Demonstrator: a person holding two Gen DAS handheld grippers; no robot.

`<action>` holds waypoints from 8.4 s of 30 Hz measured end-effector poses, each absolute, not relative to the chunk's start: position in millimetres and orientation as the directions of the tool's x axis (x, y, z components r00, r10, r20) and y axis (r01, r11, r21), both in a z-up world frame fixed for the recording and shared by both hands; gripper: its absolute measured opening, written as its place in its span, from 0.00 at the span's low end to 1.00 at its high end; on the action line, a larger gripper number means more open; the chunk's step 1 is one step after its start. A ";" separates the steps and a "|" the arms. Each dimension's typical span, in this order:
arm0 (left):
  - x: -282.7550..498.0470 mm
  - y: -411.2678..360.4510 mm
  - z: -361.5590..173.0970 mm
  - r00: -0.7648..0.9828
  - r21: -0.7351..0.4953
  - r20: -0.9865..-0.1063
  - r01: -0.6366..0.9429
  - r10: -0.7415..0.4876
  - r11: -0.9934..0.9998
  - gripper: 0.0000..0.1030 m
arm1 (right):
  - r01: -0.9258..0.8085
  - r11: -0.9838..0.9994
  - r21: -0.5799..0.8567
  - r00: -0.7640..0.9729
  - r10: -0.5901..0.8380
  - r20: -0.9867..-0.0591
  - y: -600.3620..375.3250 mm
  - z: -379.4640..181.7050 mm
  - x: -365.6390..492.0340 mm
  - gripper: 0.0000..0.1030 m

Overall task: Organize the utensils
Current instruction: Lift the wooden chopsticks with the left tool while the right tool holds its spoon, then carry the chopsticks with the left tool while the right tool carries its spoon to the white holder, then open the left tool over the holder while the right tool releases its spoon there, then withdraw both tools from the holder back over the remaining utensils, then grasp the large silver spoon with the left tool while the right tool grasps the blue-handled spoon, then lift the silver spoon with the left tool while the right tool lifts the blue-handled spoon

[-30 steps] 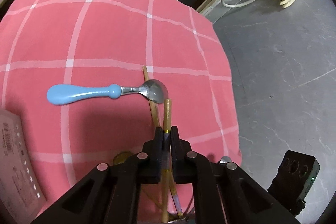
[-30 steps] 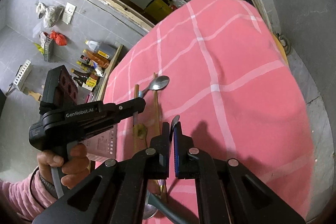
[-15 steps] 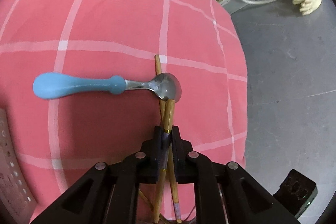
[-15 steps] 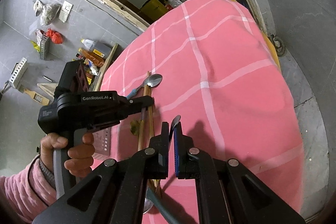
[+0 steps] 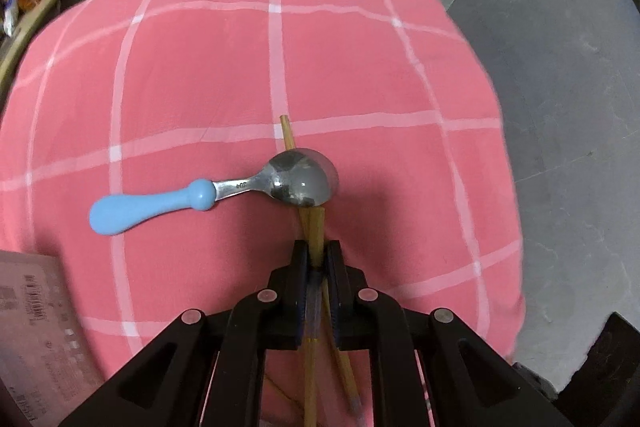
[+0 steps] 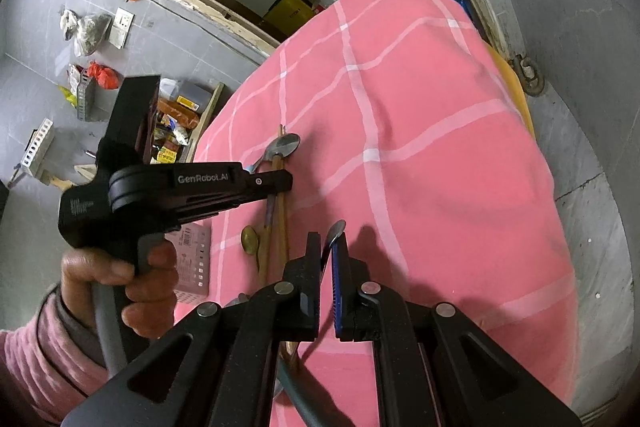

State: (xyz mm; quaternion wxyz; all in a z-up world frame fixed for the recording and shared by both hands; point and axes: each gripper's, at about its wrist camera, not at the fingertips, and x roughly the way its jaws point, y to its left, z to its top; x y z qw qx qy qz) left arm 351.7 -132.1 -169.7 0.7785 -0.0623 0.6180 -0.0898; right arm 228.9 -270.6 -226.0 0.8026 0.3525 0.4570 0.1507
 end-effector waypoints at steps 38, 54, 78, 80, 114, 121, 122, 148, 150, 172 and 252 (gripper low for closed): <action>306.5 -7.6 -16.8 0.566 -0.502 -0.654 0.172 -0.502 0.847 0.07 | -0.142 0.897 0.419 0.741 0.377 -0.556 -232.5 -42.9 172.7 0.02; 290.5 1.6 -53.1 0.493 -0.505 -0.724 0.098 -0.483 0.858 0.07 | -0.130 0.922 0.364 0.778 0.322 -0.539 -230.2 -15.6 164.9 0.02; 259.3 59.6 62.3 0.729 -0.446 -0.576 0.100 -0.371 0.889 0.07 | -0.322 0.887 0.331 0.821 0.436 -0.370 -188.6 52.3 200.2 0.02; 253.9 77.2 84.1 0.772 -0.431 -0.542 0.082 -0.331 0.898 0.07 | -0.362 0.876 0.320 0.817 0.463 -0.345 -175.4 61.8 207.8 0.02; 229.5 140.5 34.9 0.851 -0.351 -0.515 -0.104 -0.099 0.930 0.07 | -0.542 0.775 0.324 0.585 0.625 -0.516 -54.3 -4.1 255.3 0.04; 226.6 148.1 20.8 0.819 -0.403 -0.554 -0.110 -0.147 0.908 0.10 | -0.507 0.786 0.353 0.623 0.617 -0.481 -71.0 1.2 250.6 0.31; 225.5 146.7 21.0 0.818 -0.403 -0.554 -0.101 -0.154 0.910 0.14 | -0.496 0.793 0.355 0.635 0.609 -0.475 -76.9 2.9 249.0 0.34; 201.0 17.1 13.5 0.748 -0.280 -0.571 0.209 -0.338 0.937 0.85 | -0.056 0.952 0.302 0.755 0.239 -0.611 -254.9 -38.6 164.4 0.94; 204.1 6.7 9.5 0.732 -0.280 -0.585 0.224 -0.351 0.934 0.85 | -0.025 0.952 0.306 0.741 0.223 -0.633 -263.8 -48.4 157.9 0.94; 163.0 -7.0 -69.1 0.611 -0.325 -0.725 0.102 -0.317 0.940 0.85 | 0.035 0.933 0.359 0.591 0.270 -0.760 -277.4 -127.1 142.4 0.94; 175.0 -45.9 -173.4 0.382 -0.007 -0.919 0.224 -0.094 0.975 0.34 | -0.099 0.851 0.516 0.411 0.507 -0.758 -188.9 -196.3 286.1 0.27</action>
